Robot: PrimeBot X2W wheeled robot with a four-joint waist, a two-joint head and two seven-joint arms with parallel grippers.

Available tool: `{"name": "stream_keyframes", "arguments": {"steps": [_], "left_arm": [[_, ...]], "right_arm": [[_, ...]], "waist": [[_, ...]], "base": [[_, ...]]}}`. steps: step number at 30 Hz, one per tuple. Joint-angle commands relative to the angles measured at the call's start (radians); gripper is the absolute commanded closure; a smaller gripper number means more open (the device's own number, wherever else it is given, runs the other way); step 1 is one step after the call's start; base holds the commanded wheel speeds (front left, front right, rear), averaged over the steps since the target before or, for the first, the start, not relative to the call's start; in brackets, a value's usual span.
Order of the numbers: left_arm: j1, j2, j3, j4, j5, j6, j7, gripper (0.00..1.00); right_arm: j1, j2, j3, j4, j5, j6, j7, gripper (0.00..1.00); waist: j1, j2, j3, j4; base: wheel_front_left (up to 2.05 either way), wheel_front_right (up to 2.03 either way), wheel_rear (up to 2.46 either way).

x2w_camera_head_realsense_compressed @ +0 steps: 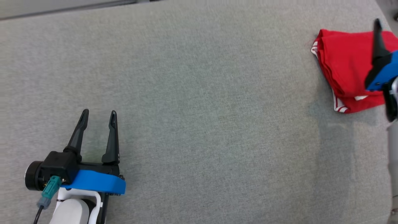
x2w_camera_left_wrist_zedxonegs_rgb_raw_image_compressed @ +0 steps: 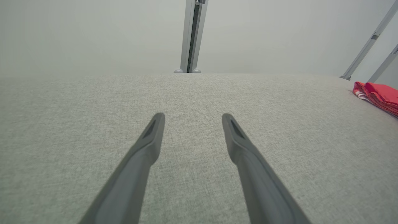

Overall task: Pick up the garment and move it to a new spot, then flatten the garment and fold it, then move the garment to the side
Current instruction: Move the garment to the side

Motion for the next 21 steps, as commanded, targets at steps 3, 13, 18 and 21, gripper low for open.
{"name": "stream_keyframes", "arguments": {"steps": [3, 13, 18, 21], "left_arm": [[-0.024, -0.014, 0.012, 0.041, -0.021, -0.005, -0.033, 0.0], [0.023, -0.069, 0.033, 0.208, -0.073, -0.007, -0.088, 0.0], [0.089, -0.095, 0.049, 0.244, -0.089, 0.002, -0.098, 0.0], [0.134, -0.105, 0.059, 0.251, -0.094, 0.002, -0.102, 0.0]], "right_arm": [[0.042, 0.04, 0.044, -0.025, 0.01, 0.0, -0.048, 0.0], [0.273, 0.162, 0.088, -0.095, -0.006, 0.0, -0.2, 0.0], [0.441, 0.203, 0.107, -0.146, 0.016, 0.0, -0.238, 0.0], [0.528, 0.211, 0.139, -0.184, 0.056, 0.0, -0.252, 0.0]], "waist": [[-0.0001, 0.0, -0.059, 0.014], [-0.0001, 0.0, -0.253, 0.099], [-0.0001, 0.0, -0.316, 0.139], [-0.0001, 0.0, -0.332, 0.16]], "base": [[0.0, 0.0, 0.0], [0.0, 0.0, 0.0], [0.0, 0.0, 0.0], [0.0, 0.0, 0.0]]}}
